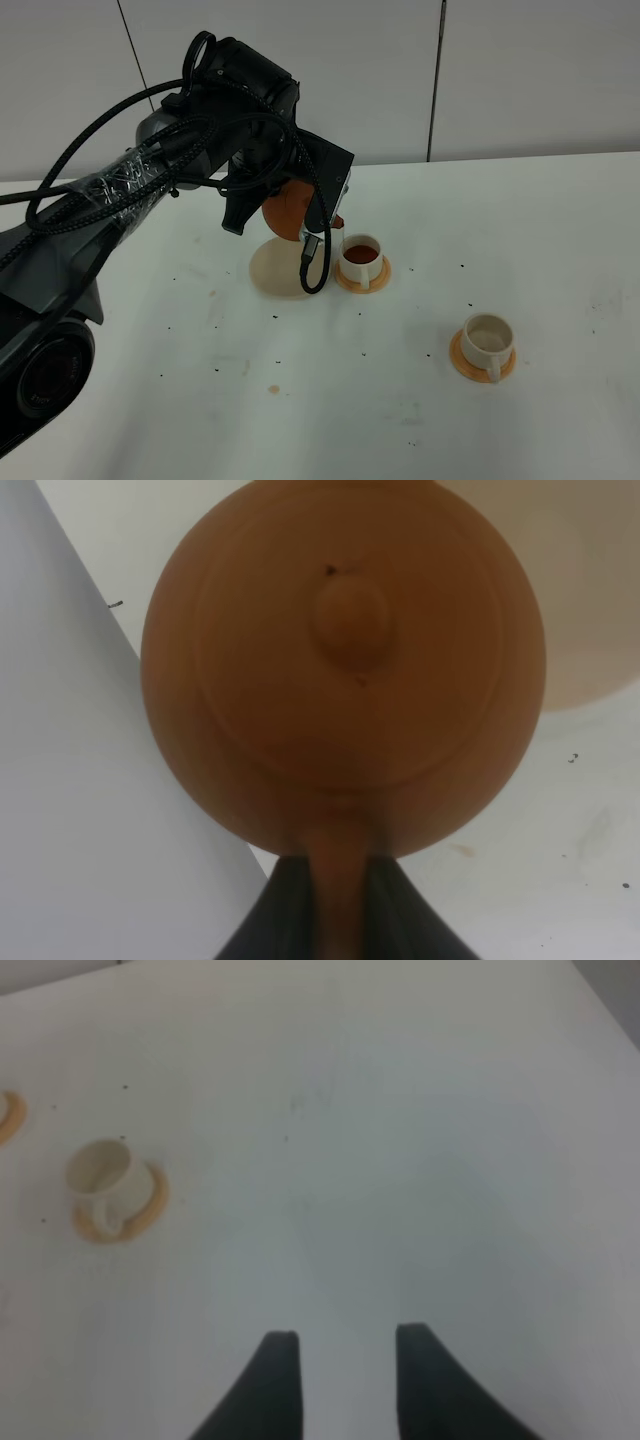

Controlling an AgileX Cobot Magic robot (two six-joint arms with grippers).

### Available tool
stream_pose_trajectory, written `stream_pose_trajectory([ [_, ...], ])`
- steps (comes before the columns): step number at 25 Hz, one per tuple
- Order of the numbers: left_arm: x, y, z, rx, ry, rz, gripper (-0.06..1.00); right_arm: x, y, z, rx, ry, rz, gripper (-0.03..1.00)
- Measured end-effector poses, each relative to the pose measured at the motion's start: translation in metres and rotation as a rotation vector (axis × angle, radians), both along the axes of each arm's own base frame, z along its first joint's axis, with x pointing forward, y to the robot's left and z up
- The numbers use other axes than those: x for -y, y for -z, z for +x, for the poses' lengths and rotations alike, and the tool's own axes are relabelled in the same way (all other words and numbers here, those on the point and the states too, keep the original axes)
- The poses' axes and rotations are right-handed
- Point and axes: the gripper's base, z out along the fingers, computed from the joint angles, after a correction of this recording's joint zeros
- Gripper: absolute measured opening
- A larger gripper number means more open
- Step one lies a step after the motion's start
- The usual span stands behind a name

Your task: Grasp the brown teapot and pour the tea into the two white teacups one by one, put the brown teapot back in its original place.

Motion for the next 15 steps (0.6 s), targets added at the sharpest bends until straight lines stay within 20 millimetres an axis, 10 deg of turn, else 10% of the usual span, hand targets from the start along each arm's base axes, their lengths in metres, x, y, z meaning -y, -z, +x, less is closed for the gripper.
stream_pose_trajectory([
  [15,0.0002,-0.0001,0.0002,0.002,0.002,-0.002,0.18,0.0000,0.0000,0.0000,0.000,0.000,0.000,0.23],
])
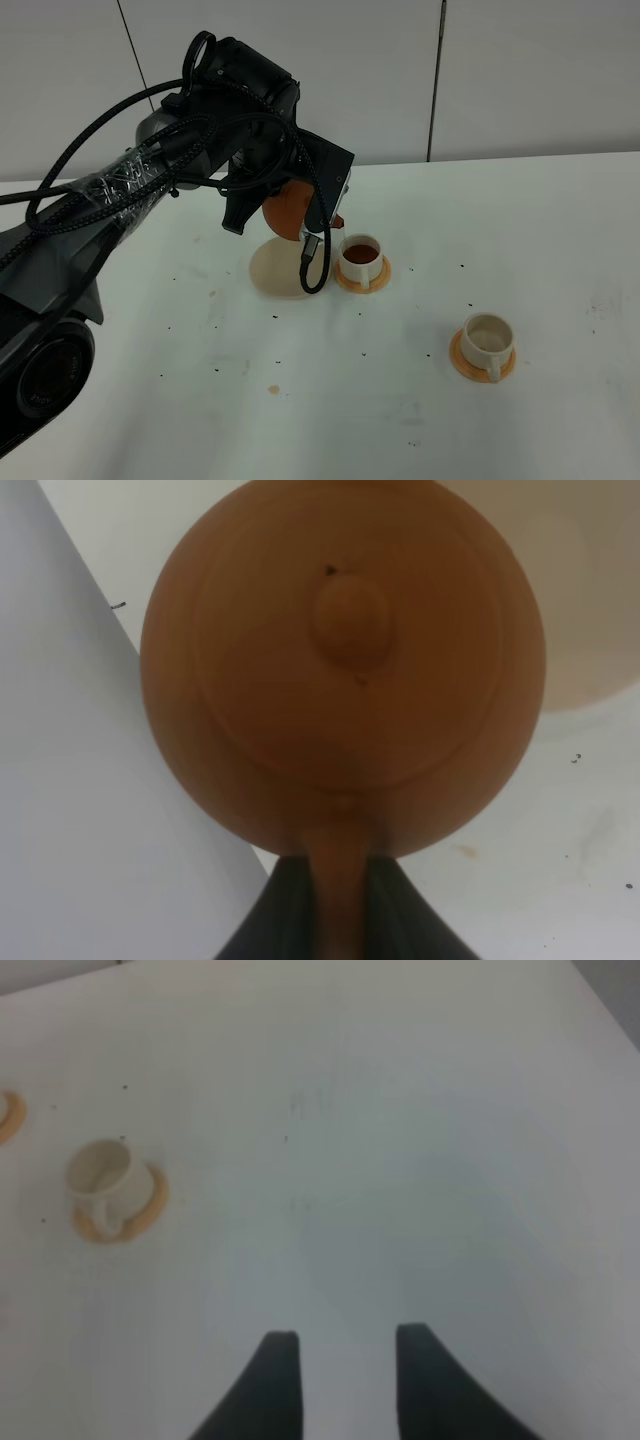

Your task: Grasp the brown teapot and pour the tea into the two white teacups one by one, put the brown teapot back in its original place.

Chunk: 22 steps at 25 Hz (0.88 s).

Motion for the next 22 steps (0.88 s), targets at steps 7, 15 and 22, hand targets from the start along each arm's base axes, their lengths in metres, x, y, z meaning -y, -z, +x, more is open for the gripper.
stream_pose_trajectory([
  [7,0.0033,0.0021,-0.0028,-0.035,-0.007,-0.047,0.18,0.0000,0.0000,0.0000,0.000,0.000,0.000,0.23],
  [15,0.0047,0.0036,-0.0051,-0.056,-0.073,-0.103,0.18,0.0000,0.0000,0.0000,0.000,0.000,0.000,0.23],
  [22,0.0029,0.0057,-0.0096,-0.101,-0.156,-0.122,0.18,0.0000,0.0000,0.0000,0.000,0.000,0.000,0.23],
])
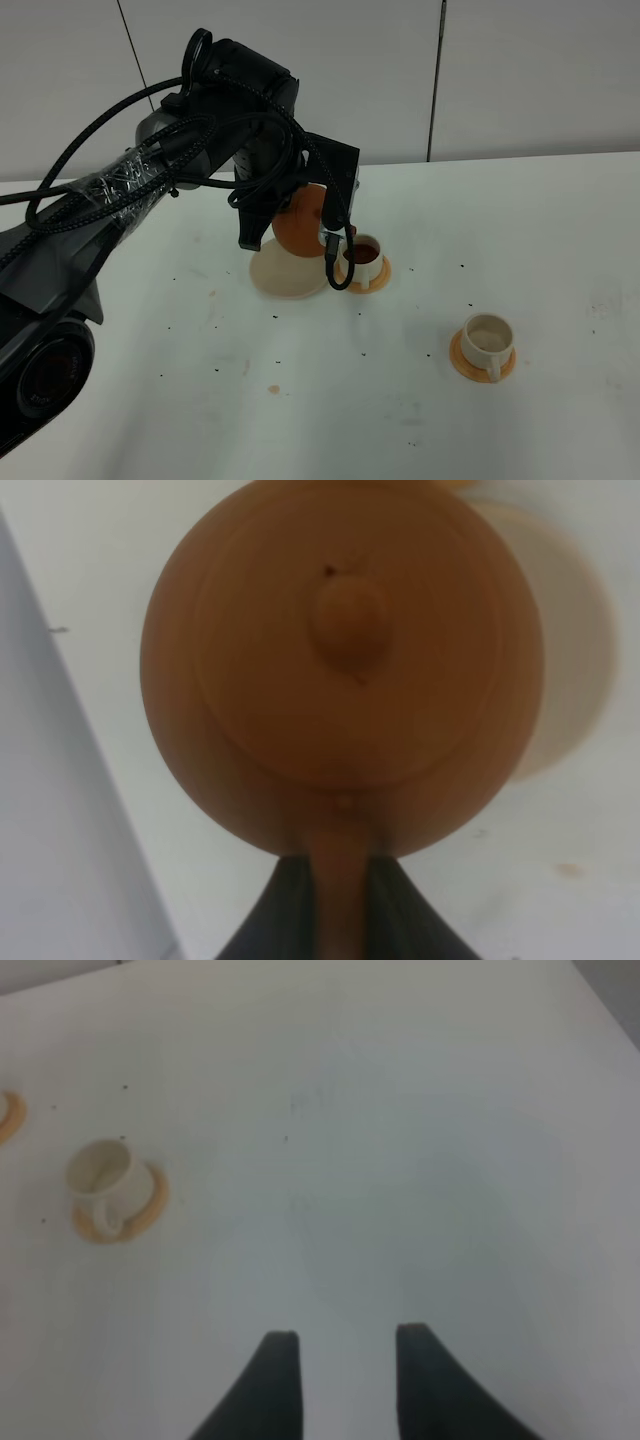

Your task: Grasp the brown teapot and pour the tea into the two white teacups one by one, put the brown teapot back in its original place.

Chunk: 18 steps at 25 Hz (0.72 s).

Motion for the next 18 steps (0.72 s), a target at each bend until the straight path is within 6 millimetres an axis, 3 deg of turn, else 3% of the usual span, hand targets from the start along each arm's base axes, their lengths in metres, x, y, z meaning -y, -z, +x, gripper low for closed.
stream_pose_trajectory([
  [18,0.004,0.005,-0.013,-0.120,-0.393,-0.194,0.18,0.000,0.000,0.000,0.000,0.000,0.000,0.23],
])
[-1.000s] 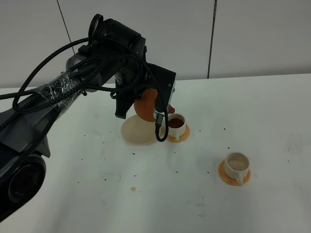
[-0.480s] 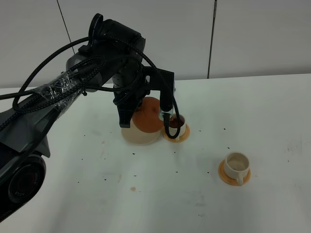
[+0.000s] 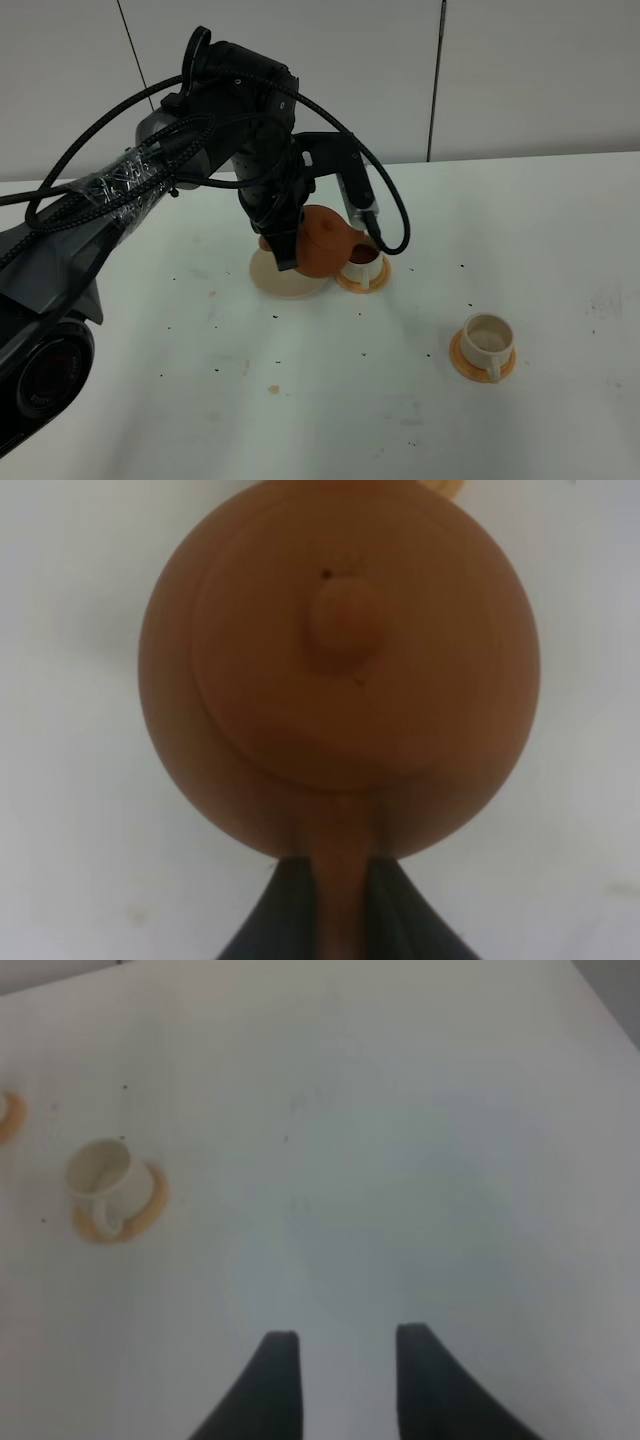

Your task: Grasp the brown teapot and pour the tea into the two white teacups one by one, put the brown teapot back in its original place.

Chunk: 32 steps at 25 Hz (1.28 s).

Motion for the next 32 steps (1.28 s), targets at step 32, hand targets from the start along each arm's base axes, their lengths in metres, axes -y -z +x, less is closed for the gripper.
stream_pose_trajectory([
  [32,0.097,-0.005,-0.056,-0.036,0.216,-0.246,0.18,0.000,0.000,0.000,0.000,0.000,0.000,0.23],
])
